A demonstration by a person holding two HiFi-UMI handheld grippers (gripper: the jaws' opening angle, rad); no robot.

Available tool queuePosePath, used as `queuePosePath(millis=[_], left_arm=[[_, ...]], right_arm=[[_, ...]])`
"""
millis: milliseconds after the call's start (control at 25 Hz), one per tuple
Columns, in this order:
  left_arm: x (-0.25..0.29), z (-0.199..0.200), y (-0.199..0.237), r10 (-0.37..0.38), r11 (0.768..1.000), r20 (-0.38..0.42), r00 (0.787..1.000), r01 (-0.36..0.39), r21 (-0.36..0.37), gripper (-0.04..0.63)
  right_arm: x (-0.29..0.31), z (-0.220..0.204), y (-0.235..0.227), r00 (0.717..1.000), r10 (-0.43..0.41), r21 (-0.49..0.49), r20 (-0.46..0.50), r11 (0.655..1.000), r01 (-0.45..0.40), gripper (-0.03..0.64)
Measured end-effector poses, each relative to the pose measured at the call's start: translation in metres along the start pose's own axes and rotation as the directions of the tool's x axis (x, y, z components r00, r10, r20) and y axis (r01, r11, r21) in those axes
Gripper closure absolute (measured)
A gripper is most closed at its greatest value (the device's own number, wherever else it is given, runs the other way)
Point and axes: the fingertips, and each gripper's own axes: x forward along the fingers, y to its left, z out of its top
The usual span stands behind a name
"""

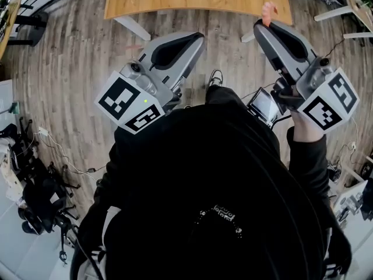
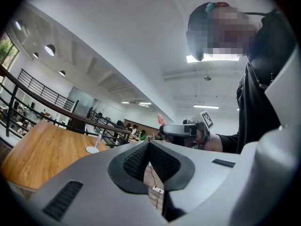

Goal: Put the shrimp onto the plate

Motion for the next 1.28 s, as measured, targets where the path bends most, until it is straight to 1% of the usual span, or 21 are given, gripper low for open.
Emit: queuePosePath(millis=[160,320,520,640,760,880,1000,1120,1280], left_arm=[[0.039,0.006,0.010,-0.012,1.000,-0.004,1.000,0.012,0.005,0.591],[0.097,0.009,0.033,-0.011,1.000,-0.029,1.000,0.011,-0.011,0.591],[0.112,0.013,0.039,-0.019,1.000,-0.049,0.999,0.019,-0.002,0.591],[0.136,0.029,0.041,-0.025,1.000,-0.063,0.998,0.025,0.005,0.591],[0.174,0.042,0.047,-0.027,1.000,-0.075,0.997,0.028,0.012,0.591],[0.204,0.019,0.058,-0.036,0.999,-0.106,0.994,0.038,0.014,0.591],[0.219,0.000,0.069,-0.045,0.999,-0.147,0.988,0.046,0.005,0.591],[0.221,0.003,0.075,-0.044,0.999,-0.163,0.986,0.046,0.005,0.591],[0.219,0.005,0.082,-0.043,0.999,-0.166,0.985,0.044,0.003,0.591]], right_arm=[[-0.002,0.010,-0.037,1.000,-0.002,0.022,-0.002,1.000,0.002,0.575],[0.004,0.029,-0.098,1.000,0.009,0.029,-0.005,1.000,-0.009,0.575],[0.005,0.035,-0.114,1.000,0.003,0.041,0.018,0.999,-0.004,0.575],[-0.001,0.056,-0.134,1.000,-0.005,0.037,0.022,0.999,0.004,0.575],[-0.013,0.077,-0.169,0.999,-0.013,0.054,0.037,0.998,0.011,0.575],[-0.019,0.056,-0.207,0.999,-0.016,0.080,0.042,0.997,0.012,0.575],[-0.017,0.042,-0.236,0.998,-0.032,0.121,0.055,0.992,0.026,0.575],[-0.018,0.040,-0.244,0.997,-0.049,0.144,0.061,0.989,0.040,0.575],[-0.019,0.037,-0.251,0.996,-0.075,0.156,0.053,0.986,0.066,0.575]])
